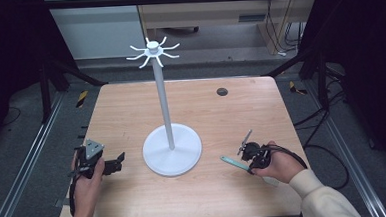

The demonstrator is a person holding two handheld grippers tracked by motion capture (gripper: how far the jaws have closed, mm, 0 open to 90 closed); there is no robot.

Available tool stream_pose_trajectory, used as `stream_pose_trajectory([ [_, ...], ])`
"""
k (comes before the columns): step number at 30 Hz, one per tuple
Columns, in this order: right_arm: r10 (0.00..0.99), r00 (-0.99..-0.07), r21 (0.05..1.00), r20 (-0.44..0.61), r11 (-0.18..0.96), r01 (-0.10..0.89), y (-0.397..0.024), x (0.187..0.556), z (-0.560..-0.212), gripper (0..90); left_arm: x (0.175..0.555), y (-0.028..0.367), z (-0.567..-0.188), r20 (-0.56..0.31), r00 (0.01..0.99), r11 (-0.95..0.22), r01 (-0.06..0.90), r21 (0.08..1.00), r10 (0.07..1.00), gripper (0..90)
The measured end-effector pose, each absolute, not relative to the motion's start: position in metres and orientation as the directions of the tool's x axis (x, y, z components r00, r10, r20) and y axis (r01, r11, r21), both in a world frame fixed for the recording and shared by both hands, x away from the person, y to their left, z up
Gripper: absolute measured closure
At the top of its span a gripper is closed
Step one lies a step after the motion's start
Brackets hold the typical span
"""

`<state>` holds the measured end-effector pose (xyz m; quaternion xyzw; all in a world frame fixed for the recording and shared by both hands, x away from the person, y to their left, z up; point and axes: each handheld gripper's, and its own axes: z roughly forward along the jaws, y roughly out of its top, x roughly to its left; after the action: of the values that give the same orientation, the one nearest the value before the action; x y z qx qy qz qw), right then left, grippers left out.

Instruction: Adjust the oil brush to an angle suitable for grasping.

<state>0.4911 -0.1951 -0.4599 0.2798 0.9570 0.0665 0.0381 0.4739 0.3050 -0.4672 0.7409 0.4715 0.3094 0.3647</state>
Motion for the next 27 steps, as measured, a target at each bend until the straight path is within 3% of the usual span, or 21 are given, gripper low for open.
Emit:
stream_pose_trajectory([
  [20,0.522,-0.852,0.114,-0.039,0.849,0.515,-0.194,0.496,-0.465,81.9,0.474,0.304,-0.467,0.114,0.366,-0.29,0.472,0.833,0.924,2.5],
  [27,0.543,-0.839,0.176,-0.02,0.828,0.532,-0.198,0.496,-0.454,82.2,0.474,0.305,-0.467,0.114,0.365,-0.289,0.472,0.833,0.924,2.5],
])
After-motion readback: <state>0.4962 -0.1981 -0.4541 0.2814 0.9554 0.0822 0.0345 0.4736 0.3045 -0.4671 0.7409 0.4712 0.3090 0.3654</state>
